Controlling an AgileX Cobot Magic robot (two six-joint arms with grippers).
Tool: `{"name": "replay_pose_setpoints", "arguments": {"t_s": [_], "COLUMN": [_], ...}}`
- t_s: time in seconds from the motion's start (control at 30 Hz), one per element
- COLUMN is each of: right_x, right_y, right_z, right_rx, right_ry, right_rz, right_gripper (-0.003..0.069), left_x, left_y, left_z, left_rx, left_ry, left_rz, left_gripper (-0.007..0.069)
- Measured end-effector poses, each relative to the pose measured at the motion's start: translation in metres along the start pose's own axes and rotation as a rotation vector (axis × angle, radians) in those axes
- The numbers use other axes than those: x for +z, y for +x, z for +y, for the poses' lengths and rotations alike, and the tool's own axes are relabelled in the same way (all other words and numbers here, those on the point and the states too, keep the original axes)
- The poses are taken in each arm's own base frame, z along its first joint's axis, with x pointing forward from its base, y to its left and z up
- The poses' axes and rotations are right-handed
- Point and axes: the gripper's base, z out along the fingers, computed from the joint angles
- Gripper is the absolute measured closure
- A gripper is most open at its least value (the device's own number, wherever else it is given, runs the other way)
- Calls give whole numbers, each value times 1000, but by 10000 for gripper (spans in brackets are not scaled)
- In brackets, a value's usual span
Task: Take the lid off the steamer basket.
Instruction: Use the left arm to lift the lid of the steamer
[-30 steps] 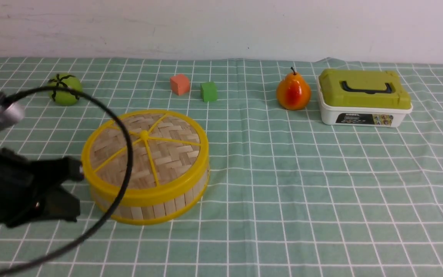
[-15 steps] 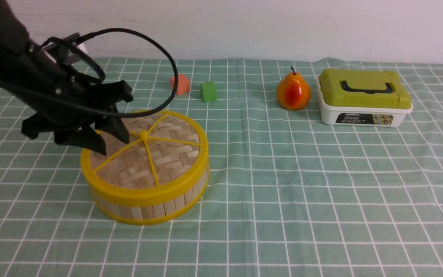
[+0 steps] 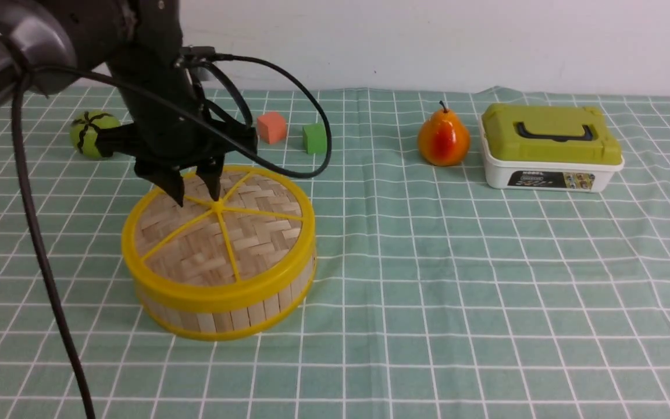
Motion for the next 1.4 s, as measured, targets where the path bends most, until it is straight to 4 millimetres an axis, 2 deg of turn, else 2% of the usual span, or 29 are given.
{"name": "replay_pose_setpoints", "arguments": {"t_s": [0.2,0.53,0.9,1.03,1.17,1.27,1.4], "right_x": [0,0,0,0,0,0,0], "right_y": [0,0,0,0,0,0,0], "right_z": [0,0,0,0,0,0,0], "right_rx": [0,0,0,0,0,0,0], "right_ry": [0,0,0,0,0,0,0], "right_rz": [0,0,0,0,0,0,0], "right_gripper": [417,417,417,417,417,417,417], "left_x": [8,26,32,42,44,44,44], "left_y": [2,-5,-6,-5,-5,-6,-7], "left_z": [-15,-13,-14,-15,-15,-15,-15], "left_rx": [33,66,67,70,71,71,75], "left_ry": [8,-52,-53,-60,-61,-60,-65], "left_rz": [-2,-43,-40,-21,-22,-23,-31], "left_gripper": [295,295,295,295,297,312,407]}}
